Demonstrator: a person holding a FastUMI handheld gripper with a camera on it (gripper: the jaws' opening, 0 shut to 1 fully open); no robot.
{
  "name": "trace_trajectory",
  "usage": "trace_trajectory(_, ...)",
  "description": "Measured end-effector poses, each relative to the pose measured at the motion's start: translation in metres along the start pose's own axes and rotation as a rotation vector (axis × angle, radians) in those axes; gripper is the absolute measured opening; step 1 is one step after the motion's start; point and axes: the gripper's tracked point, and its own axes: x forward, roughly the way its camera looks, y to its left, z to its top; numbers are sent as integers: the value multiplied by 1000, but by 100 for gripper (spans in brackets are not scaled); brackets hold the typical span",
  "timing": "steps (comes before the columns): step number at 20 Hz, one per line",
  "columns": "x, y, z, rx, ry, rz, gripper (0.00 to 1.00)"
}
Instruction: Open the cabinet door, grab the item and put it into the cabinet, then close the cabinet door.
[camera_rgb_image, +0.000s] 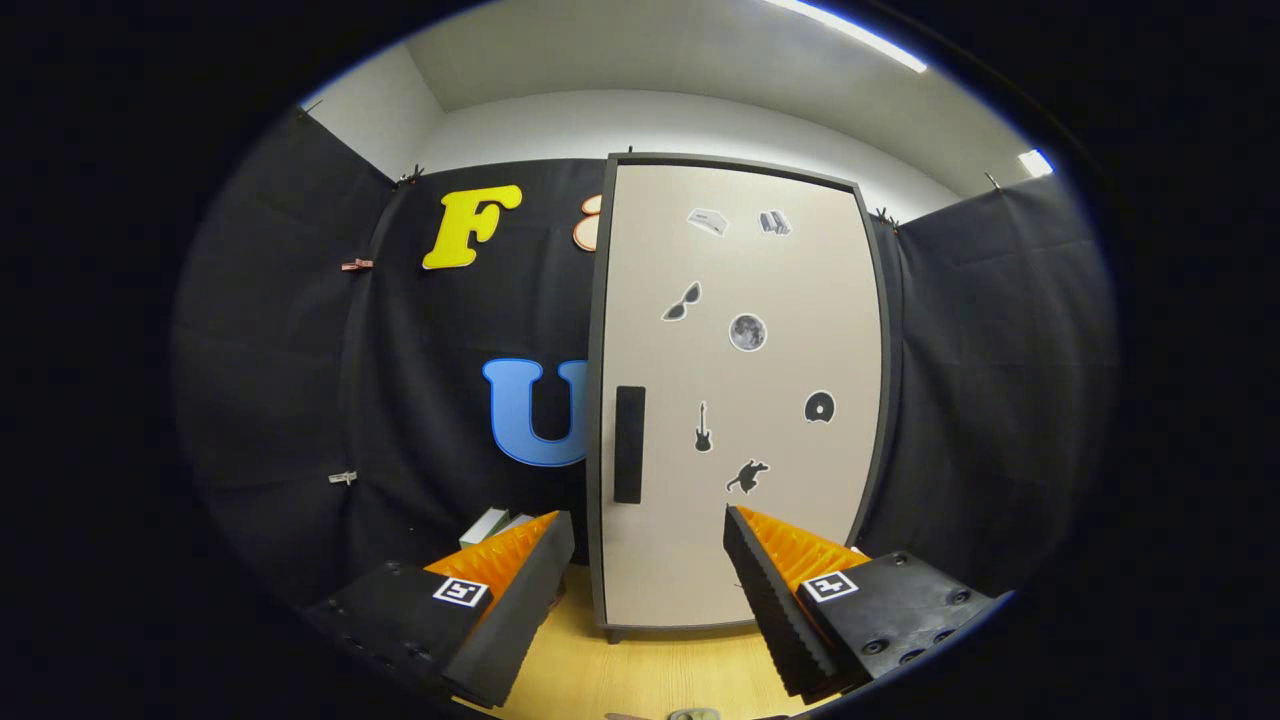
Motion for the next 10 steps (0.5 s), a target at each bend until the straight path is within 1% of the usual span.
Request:
trace_trajectory(3,15,2,-5,22,7,19,97)
trace_trajectory(4,23,5,-5,28,3,38,97)
trace_trajectory(6,41,7,-9,17,16,69,97)
trace_trajectory(10,79,8,-17,16,37,95,97)
